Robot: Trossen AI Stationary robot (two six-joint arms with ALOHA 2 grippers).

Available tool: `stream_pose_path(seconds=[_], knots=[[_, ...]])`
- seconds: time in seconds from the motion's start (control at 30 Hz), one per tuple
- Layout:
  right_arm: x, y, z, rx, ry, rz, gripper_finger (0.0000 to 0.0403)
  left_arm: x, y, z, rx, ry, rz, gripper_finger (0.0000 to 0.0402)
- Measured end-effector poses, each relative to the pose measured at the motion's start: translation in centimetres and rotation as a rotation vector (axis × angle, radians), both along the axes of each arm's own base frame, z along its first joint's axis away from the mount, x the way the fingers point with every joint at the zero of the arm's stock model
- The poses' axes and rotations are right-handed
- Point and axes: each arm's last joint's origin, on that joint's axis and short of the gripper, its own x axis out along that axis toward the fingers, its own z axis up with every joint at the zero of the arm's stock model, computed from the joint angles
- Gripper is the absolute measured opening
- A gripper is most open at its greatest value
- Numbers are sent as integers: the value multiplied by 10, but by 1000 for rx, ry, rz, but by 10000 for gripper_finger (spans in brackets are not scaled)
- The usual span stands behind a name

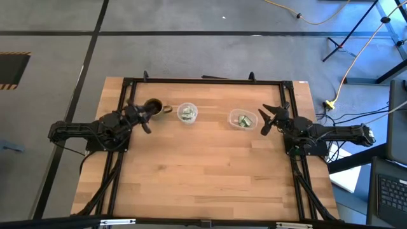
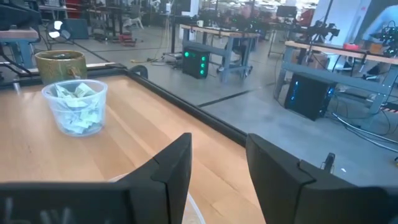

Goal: Pick and place items into bin
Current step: Return to Home Position

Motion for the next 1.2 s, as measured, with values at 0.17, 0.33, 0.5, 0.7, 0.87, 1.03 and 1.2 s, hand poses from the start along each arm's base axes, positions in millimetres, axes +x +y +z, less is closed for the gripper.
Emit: stream_pose_path(seconds=[0.17, 0.33, 0.5, 0.7, 0.87, 1.03, 1.2], knots=[[0, 0, 0, -4, 6, 1, 156, -1, 1, 0, 33, 28, 34, 94], [0, 0, -1, -4, 10, 2, 156, -1, 1, 0, 44, 37, 34, 91], [0, 0, 0, -4, 9, 3, 156, -1, 1, 0, 44, 38, 34, 94], [0, 0, 0, -5, 10, 3, 156, -1, 1, 0, 45, 37, 34, 93], [0, 0, 0, -5, 10, 3, 156, -1, 1, 0, 45, 38, 33, 92], [0, 0, 0, -6, 10, 3, 156, -1, 1, 0, 45, 38, 33, 95], [0, 0, 0, -6, 10, 3, 156, -1, 1, 0, 45, 38, 33, 92]])
